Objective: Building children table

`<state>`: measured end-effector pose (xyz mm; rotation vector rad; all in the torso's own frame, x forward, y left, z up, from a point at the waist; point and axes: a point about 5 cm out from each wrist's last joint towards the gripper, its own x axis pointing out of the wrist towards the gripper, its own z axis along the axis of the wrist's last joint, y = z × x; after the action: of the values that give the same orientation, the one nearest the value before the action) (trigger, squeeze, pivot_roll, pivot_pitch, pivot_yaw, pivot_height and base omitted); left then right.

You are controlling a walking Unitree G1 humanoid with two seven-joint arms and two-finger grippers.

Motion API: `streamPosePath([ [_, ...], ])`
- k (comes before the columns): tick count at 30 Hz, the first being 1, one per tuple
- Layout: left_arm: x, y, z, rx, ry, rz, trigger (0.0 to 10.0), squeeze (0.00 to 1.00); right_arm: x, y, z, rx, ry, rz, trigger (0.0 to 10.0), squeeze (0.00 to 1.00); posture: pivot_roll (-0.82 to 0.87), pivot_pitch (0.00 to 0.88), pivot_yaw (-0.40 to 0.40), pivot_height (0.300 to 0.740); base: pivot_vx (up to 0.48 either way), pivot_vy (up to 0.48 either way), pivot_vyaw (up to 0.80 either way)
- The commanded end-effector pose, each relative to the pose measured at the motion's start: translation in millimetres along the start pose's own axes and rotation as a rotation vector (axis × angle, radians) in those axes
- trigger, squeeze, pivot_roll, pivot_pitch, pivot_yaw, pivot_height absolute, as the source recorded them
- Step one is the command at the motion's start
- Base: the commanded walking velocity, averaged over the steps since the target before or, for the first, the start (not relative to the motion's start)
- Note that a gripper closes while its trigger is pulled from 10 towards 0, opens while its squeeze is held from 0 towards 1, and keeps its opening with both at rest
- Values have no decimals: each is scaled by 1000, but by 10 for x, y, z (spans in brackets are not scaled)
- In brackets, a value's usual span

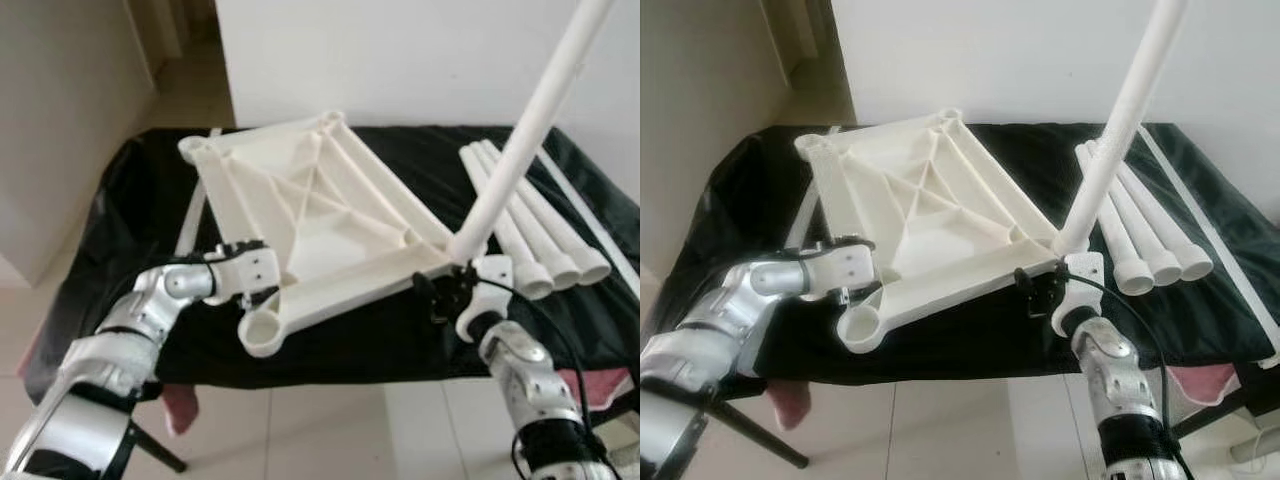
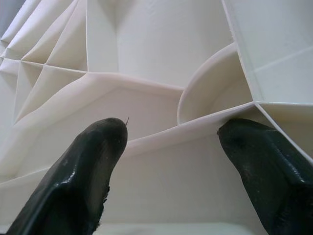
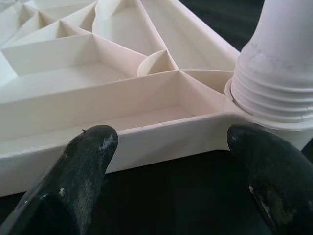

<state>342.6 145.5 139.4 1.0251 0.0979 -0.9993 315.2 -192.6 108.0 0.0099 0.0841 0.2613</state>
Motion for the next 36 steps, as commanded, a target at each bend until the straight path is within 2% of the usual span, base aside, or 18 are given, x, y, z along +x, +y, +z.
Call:
streamPosePath([
  [1,31,-303,98,-8,-52,-372,10000,0,70,110,-56,-19,36,57,10000,0,-24,34,-11,740,0,0,0],
  [3,-34,-317,292,-43,-136,-402,10000,0,135,149,-63,-47,56,97,10000,0,-17,33,-11,740,0,0,0],
  [7,-57,-331,371,-51,-174,-417,10000,0,161,161,-59,-59,62,109,10000,0,-16,33,-12,740,0,0,0],
  [8,-94,-398,507,-70,-230,-483,10000,0,225,160,-26,-95,63,118,10000,0,-13,31,-8,740,0,0,0],
  [11,-107,-432,562,-77,-244,-502,10000,0,253,145,-11,-109,61,115,10000,0,-14,29,-8,740,0,0,0],
  [12,-125,-471,668,-88,-271,-518,10000,0,283,112,12,-125,54,113,10000,0,-15,30,-6,740,0,0,0],
  [14,-128,-469,731,-100,-289,-519,10000,0,295,86,27,-135,50,111,10000,0,-16,30,-4,740,0,0,0],
  [20,-137,-393,743,-112,-277,-478,10000,0,279,17,20,-140,48,86,10000,0,-21,28,0,740,0,0,0],
  [22,-131,-121,642,-127,-233,-322,10000,0,232,-78,21,-142,35,45,10000,0,-26,27,3,740,0,0,0],
  [23,-131,-121,642,-127,-233,-322,10000,0,232,-78,21,-142,35,45,10000,0,-26,27,3,740,0,0,0],
  [24,-142,3,587,-132,-217,-256,10000,0,213,-111,26,-141,28,29,10000,0,-27,28,5,740,0,0,0],
  [26,-142,3,587,-132,-217,-256,10000,0,213,-111,26,-141,28,29,10000,0,-27,28,5,740,0,0,0],
  [28,-195,295,520,-171,-212,-87,10000,0,172,-183,41,-127,1,-12,10000,0,-29,27,8,740,0,0,0],
  [31,-295,602,470,-260,-227,113,10000,0,136,-241,69,-100,-47,-53,10000,0,-30,28,10,740,0,0,0],
  [32,-295,602,470,-260,-227,113,10000,0,136,-241,69,-100,-47,-53,10000,0,-30,28,10,740,0,0,0],
  [33,-365,690,448,-285,-242,159,10000,0,117,-253,98,-90,-84,-74,10000,0,-29,29,11,740,0,0,0],
  [36,-390,715,440,-289,-246,174,10000,0,108,-260,109,-86,-96,-83,10000,0,-29,29,11,740,0,0,0],
])
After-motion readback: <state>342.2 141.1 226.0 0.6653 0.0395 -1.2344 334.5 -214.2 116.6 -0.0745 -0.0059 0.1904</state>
